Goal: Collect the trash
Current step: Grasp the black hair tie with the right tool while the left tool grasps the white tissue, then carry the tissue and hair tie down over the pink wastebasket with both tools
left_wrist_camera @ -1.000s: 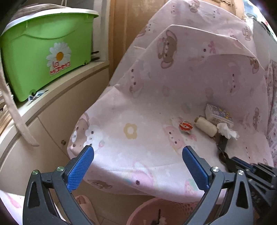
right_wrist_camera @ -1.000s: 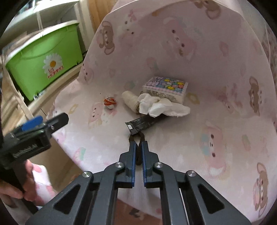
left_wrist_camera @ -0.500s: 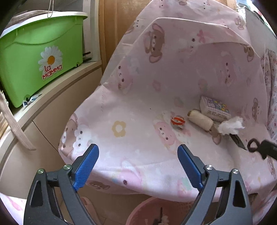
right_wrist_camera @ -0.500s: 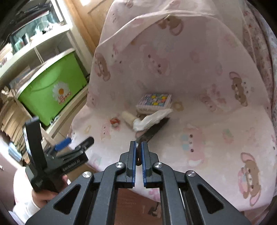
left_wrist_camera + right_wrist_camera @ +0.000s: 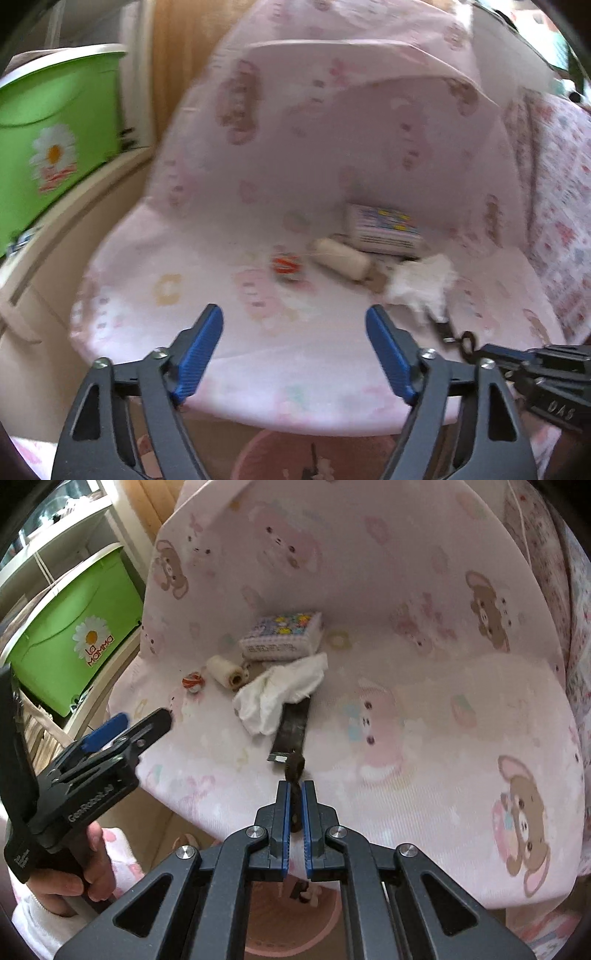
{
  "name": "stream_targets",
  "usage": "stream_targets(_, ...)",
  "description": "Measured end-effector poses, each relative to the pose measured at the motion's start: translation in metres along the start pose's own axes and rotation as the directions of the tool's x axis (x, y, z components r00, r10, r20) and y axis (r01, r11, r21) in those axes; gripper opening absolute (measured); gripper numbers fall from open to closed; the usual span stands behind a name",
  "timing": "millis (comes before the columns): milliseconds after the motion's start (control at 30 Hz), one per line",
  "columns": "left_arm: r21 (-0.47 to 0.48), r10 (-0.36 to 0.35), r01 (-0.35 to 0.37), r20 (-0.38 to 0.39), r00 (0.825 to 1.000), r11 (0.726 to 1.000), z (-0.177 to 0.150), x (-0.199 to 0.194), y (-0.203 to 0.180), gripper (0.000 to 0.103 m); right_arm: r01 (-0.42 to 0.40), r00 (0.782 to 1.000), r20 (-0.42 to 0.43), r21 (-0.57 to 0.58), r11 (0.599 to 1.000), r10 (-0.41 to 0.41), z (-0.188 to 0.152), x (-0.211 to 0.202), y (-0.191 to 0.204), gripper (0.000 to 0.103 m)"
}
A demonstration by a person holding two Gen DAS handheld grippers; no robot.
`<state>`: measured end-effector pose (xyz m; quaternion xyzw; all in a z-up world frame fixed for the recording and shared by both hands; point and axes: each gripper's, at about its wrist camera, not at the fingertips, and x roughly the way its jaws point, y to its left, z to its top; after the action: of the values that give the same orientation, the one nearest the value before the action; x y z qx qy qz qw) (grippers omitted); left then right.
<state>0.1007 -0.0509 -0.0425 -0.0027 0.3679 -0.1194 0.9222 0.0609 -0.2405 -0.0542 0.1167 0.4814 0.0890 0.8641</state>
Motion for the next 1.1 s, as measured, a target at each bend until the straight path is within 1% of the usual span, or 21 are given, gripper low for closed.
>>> stream_targets(33, 0.008, -0.034, 0.035, -0.013, 0.999, 0.999, 0.001, 0.002, -0.006, 0.063, 0.000, 1.000, 0.000, 0.007, 1.000, 0.000, -0.001, 0.001, -0.003, 0.007)
stream_targets(67, 0.015, -0.075, 0.076, -0.028, 0.997, 0.997, 0.002, 0.006, -0.013, 0.050, 0.002, 1.000, 0.000, 0.011, 1.000, -0.002, -0.002, 0.000, -0.003, 0.007)
stream_targets(100, 0.022, -0.123, 0.124, -0.046, 0.991, 0.992, 0.003, 0.009, -0.021, 0.043, 0.002, 1.000, 0.001, 0.015, 1.000, -0.002, -0.003, -0.002, -0.005, 0.007)
stream_targets(133, 0.023, -0.149, 0.150, -0.058, 0.987, 0.988, 0.004, 0.012, -0.027, 0.035, -0.002, 1.000, -0.002, 0.021, 1.000, 0.002, -0.003, -0.003, -0.007, 0.007)
stream_targets(167, 0.023, -0.173, 0.175, -0.066, 0.983, 0.984, 0.004, 0.014, -0.034, 0.033, -0.009, 1.000, -0.011, 0.029, 1.000, 0.009, -0.004, -0.004, -0.010, 0.007)
stream_targets(233, 0.024, -0.205, 0.207, -0.069, 0.976, 0.978, 0.005, 0.018, -0.045, 0.033, -0.015, 1.000, -0.022, 0.038, 0.999, 0.016, -0.005, -0.003, -0.013, 0.007)
stream_targets(400, 0.054, -0.240, 0.246, -0.098, 0.966, 0.968, 0.005, 0.029, -0.071, 0.033, -0.029, 0.999, -0.029, 0.050, 0.998, 0.031, -0.005, -0.004, -0.018, 0.007)
stream_targets(467, 0.067, -0.233, 0.243, -0.125, 0.964, 0.968, 0.004, 0.036, -0.078, 0.033, -0.026, 0.999, -0.029, 0.052, 0.998, 0.028, -0.005, -0.005, -0.019, 0.007)
stream_targets(500, 0.080, -0.215, 0.229, -0.148, 0.965, 0.970, 0.002, 0.040, -0.081, 0.031, -0.021, 0.999, -0.028, 0.058, 0.998, 0.023, -0.004, -0.006, -0.020, 0.007)
stream_targets(567, 0.118, -0.189, 0.205, -0.135, 0.973, 0.972, 0.001, 0.039, -0.087, 0.030, 0.002, 1.000, -0.023, 0.066, 0.998, 0.000, -0.003, -0.008, -0.025, 0.007)
stream_targets(700, 0.117, -0.198, 0.215, -0.141, 0.970, 0.970, 0.001, 0.040, -0.086, 0.027, 0.006, 1.000, 0.004, 0.108, 0.994, -0.007, 0.000, -0.016, -0.035, 0.007)
stream_targets(733, 0.107, -0.201, 0.217, -0.142, 0.969, 0.970, 0.001, 0.040, -0.086, 0.024, 0.010, 1.000, 0.018, 0.112, 0.994, -0.012, 0.001, -0.020, -0.037, 0.007)
stream_targets(767, 0.093, -0.208, 0.222, -0.142, 0.968, 0.971, 0.001, 0.040, -0.083, 0.011, 0.015, 0.999, 0.039, 0.111, 0.994, -0.020, 0.003, -0.025, -0.038, 0.007)
stream_targets(800, 0.068, -0.220, 0.232, -0.146, 0.964, 0.970, 0.001, 0.040, -0.079, 0.004, 0.020, 0.998, 0.053, 0.109, 0.994, -0.026, 0.004, -0.029, -0.039, 0.007)
stream_targets(833, 0.042, -0.232, 0.241, -0.154, 0.960, 0.970, 0.001, 0.041, -0.076, 0.001, 0.020, 0.997, 0.066, 0.106, 0.994, -0.027, 0.005, -0.033, -0.040, 0.007)
stream_targets(900, -0.013, -0.271, 0.272, -0.157, 0.950, 0.962, 0.001, 0.041, -0.067, 0.001, 0.001, 0.997, 0.075, 0.098, 0.995, -0.008, 0.006, -0.036, -0.041, 0.007)
stream_targets(967, -0.028, -0.263, 0.262, -0.132, 0.956, 0.965, 0.002, 0.034, -0.060, 0.000, -0.035, 0.997, 0.071, 0.061, 0.998, 0.030, 0.005, -0.037, -0.038, 0.007)
stream_targets(1000, -0.022, -0.255, 0.254, -0.118, 0.960, 0.967, 0.003, 0.030, -0.060, 0.000, -0.057, 0.997, 0.051, 0.028, 0.998, 0.055, 0.004, -0.034, -0.032, 0.008)
stream_targets(1033, -0.014, -0.246, 0.246, -0.106, 0.963, 0.969, 0.005, 0.026, -0.059, 0.000, -0.065, 0.998, 0.026, 0.002, 0.998, 0.064, 0.003, -0.031, -0.027, 0.013)
stream_targets(1067, -0.003, -0.232, 0.233, -0.091, 0.968, 0.972, 0.006, 0.022, -0.058, 0.000, -0.045, 0.999, 0.012, -0.022, 0.999, 0.046, 0.002, -0.027, -0.021, 0.021)
stream_targets(1100, 0.006, -0.219, 0.220, -0.079, 0.972, 0.975, 0.008, 0.019, -0.057, 0.000, -0.008, 1.000, 0.021, -0.048, 0.999, 0.009, -0.001, -0.024, -0.015, 0.027)
